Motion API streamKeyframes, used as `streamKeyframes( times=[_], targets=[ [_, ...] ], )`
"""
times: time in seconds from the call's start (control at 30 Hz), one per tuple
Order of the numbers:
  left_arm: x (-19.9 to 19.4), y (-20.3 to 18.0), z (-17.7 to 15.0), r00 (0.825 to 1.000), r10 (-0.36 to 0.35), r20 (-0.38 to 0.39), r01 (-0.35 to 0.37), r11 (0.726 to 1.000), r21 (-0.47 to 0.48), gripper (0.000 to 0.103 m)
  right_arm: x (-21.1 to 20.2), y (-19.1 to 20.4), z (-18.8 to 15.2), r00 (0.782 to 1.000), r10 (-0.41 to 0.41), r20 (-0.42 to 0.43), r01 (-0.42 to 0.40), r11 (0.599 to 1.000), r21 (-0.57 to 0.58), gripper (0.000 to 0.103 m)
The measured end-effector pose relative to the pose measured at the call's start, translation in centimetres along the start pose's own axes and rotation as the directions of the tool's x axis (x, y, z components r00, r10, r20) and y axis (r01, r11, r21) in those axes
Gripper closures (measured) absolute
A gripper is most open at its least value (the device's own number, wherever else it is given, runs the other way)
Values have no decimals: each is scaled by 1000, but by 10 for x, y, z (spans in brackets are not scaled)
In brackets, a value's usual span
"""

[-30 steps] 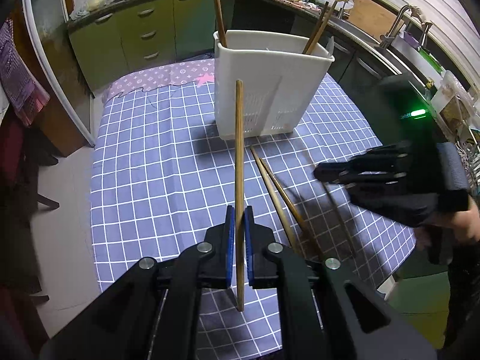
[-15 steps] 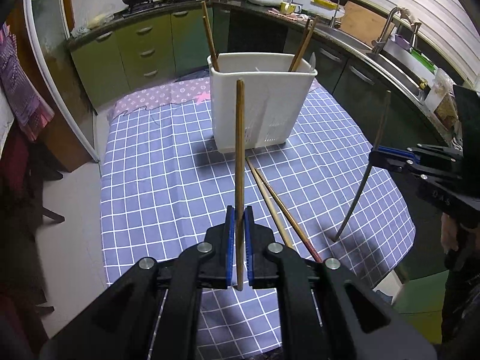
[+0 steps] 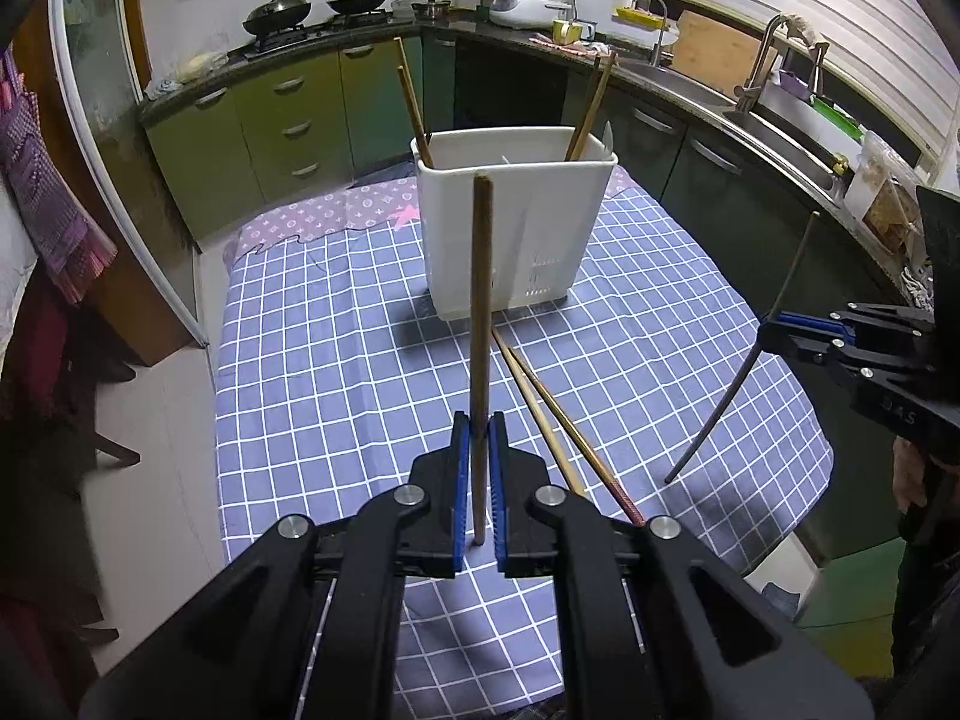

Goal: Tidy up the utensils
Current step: 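Lift the chopstick upright with the left tool while the right tool lifts its chopstick, then lower both chopsticks into the white caddy and open both tools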

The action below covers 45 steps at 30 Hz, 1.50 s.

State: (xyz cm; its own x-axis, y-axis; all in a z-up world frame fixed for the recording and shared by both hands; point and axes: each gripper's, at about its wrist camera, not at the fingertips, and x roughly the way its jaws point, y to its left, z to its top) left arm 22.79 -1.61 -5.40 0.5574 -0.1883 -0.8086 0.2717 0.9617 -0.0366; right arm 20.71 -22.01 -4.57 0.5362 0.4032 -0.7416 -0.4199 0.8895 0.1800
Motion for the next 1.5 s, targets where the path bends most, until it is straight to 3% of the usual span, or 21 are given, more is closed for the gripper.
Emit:
streamKeyframes(
  times=[0.4,0.57,0.7,1.0,1.1,1.2,1.3,1.5],
  targets=[
    [-7,-2,11,1000,-6,21,5,1000,14,97,-4,1,10,1000,2,19,-2,1000,-13,96],
    [-18,-5,34,999,-30,36,30,999,16,97,-18,7,33,998,5,62,-2,999,-38,96],
    [-36,-12,63,995,-20,101,17,999,34,97,-37,13,63,992,3,124,4,998,-59,96],
    [-75,-21,143,963,-19,270,10,999,35,97,-77,21,147,952,13,307,6,998,-60,96],
    [-78,-17,168,945,-12,327,8,1000,12,97,-77,17,173,935,-17,354,33,999,-41,96],
    [-68,-15,185,935,-2,356,0,1000,5,97,-63,7,193,932,-36,361,44,999,-13,96],
    [-39,-15,193,945,18,326,-19,1000,-1,97,-35,-4,203,943,-73,325,75,997,7,96],
    [28,-4,186,983,44,179,-39,999,-34,97,37,-16,189,981,-88,172,88,996,7,96]
  ],
)
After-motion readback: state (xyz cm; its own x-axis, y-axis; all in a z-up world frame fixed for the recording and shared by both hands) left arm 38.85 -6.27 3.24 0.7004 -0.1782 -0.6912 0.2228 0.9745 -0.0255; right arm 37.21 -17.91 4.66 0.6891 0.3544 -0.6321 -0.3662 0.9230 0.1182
